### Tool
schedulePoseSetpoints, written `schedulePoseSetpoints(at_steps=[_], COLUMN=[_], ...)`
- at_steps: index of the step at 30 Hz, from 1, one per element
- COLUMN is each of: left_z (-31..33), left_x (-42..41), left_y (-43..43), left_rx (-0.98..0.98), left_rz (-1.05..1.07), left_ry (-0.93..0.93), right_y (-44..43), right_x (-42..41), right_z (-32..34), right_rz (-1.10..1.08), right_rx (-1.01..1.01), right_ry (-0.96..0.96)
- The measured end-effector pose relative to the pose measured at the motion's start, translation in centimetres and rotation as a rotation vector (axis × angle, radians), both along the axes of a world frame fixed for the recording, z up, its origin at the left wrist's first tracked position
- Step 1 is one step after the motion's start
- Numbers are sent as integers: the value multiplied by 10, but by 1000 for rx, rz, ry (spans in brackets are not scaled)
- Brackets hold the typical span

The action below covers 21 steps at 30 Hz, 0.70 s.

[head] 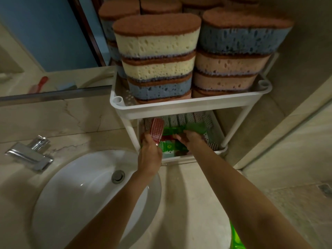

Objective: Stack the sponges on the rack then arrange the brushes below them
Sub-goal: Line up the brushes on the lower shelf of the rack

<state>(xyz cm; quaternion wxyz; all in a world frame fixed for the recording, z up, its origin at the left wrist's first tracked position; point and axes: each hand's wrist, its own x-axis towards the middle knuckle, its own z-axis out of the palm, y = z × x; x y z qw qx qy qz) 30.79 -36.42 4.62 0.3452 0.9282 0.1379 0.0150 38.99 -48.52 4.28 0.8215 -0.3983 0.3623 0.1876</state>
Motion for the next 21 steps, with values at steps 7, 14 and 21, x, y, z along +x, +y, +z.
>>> schedulePoseSetpoints(at_steps=[7,14,21], left_z=[10,7,-8], left_x=[8,32,56], left_y=[-7,-29,-54], left_rx=[185,386,298], left_rz=[-181,-534,-571], left_ry=[50,182,173], right_y=[-22,-50,-70], right_x=[-9,-30,-27], right_z=[-14,-11,-8], right_rz=[164,264,373], right_rx=[-438,-1100,-1183], right_ry=[-115,-371,-385])
